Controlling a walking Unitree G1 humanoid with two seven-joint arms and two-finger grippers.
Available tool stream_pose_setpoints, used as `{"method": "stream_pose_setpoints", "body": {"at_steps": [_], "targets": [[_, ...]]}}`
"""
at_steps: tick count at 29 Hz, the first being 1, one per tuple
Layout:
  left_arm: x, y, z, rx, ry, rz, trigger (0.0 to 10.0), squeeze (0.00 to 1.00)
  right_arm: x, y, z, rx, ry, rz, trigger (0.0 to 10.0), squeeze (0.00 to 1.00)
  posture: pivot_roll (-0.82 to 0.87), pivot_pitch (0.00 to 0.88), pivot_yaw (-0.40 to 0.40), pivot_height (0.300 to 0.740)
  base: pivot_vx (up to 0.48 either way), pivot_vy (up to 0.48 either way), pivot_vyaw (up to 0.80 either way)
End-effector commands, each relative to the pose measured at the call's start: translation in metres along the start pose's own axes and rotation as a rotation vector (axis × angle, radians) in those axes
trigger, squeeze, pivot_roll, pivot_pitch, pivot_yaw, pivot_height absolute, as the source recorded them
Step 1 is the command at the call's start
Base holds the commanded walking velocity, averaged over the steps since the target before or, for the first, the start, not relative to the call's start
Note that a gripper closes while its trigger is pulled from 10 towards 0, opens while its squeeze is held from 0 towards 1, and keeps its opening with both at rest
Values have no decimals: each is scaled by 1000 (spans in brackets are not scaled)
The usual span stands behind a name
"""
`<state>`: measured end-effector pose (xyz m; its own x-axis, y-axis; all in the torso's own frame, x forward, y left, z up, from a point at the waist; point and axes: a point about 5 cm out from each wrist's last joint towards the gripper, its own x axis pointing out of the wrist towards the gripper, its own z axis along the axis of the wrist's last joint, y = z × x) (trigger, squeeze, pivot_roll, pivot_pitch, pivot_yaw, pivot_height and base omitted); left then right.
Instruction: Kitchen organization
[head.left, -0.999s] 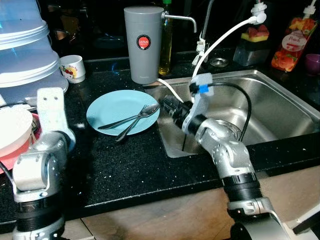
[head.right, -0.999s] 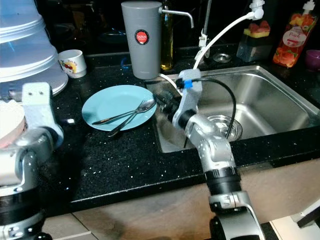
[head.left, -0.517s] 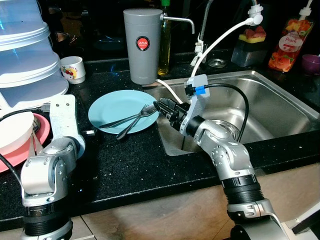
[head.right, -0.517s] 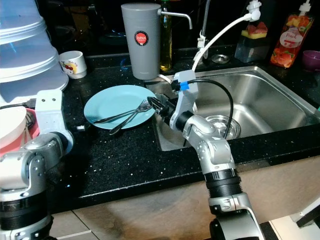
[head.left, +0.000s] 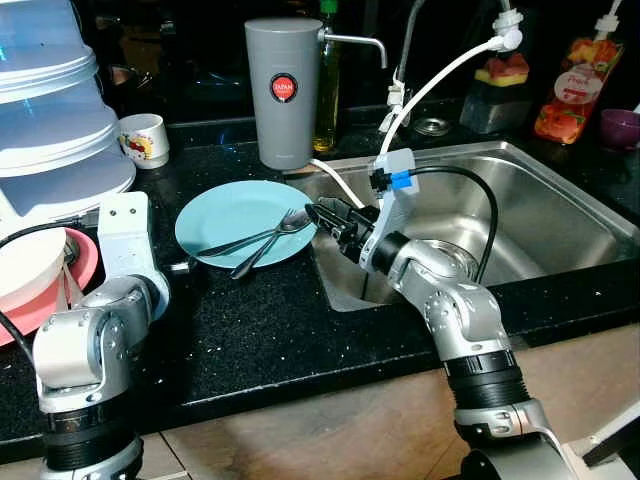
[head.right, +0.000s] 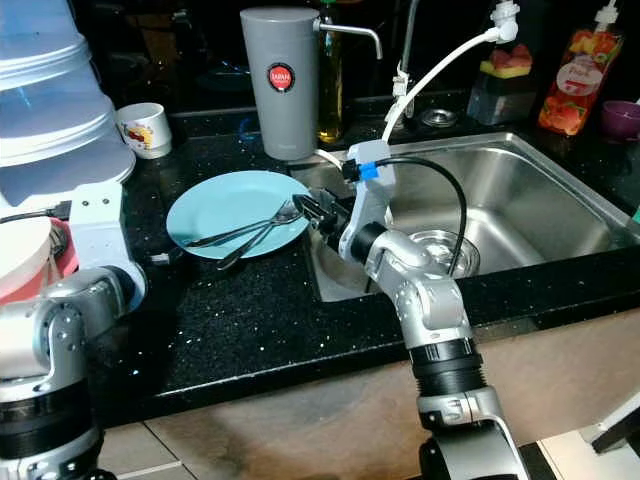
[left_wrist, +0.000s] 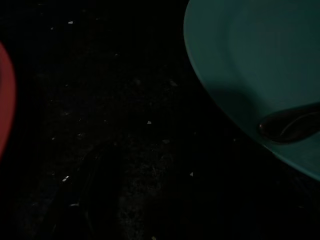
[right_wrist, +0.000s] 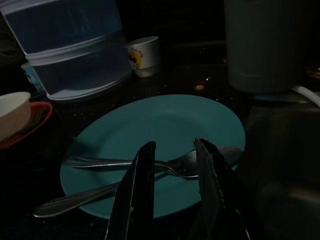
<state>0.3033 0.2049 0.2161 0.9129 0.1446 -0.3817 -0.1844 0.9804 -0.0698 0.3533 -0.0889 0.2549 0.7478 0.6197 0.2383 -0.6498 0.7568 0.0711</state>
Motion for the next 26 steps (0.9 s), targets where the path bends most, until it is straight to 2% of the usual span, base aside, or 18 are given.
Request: {"method": "stream_pose_setpoints", "body": {"at_steps": [1,4,9,19,20,21,22,26], "targets": [[7,9,-18,9,112,34,10000,0,-1,2,-1,26,1,9,10000,0,-7,61,41,740,0,0,0],[9,18,-19,107,120,77,10000,0,-1,2,0,39,-4,6,10000,0,-6,59,40,740,0,0,0],[13,29,-20,169,130,117,10000,0,-1,2,1,44,-6,7,10000,0,-7,57,40,740,0,0,0],[13,32,-22,167,134,112,10000,0,0,2,2,42,-4,9,10000,0,-7,57,37,740,0,0,0],[14,32,-22,160,133,111,5490,0,0,2,2,40,-4,9,10000,0,-8,58,36,740,0,0,0],[14,32,-23,157,132,110,5490,0,0,2,2,39,-3,9,10000,0,-8,58,36,740,0,0,0],[14,32,-24,121,131,98,0,0,0,3,2,35,-1,11,10000,0,-9,61,35,740,0,0,0],[14,32,-24,92,131,84,0,0,0,3,2,31,1,12,10000,0,-8,62,34,740,0,0,0]]}}
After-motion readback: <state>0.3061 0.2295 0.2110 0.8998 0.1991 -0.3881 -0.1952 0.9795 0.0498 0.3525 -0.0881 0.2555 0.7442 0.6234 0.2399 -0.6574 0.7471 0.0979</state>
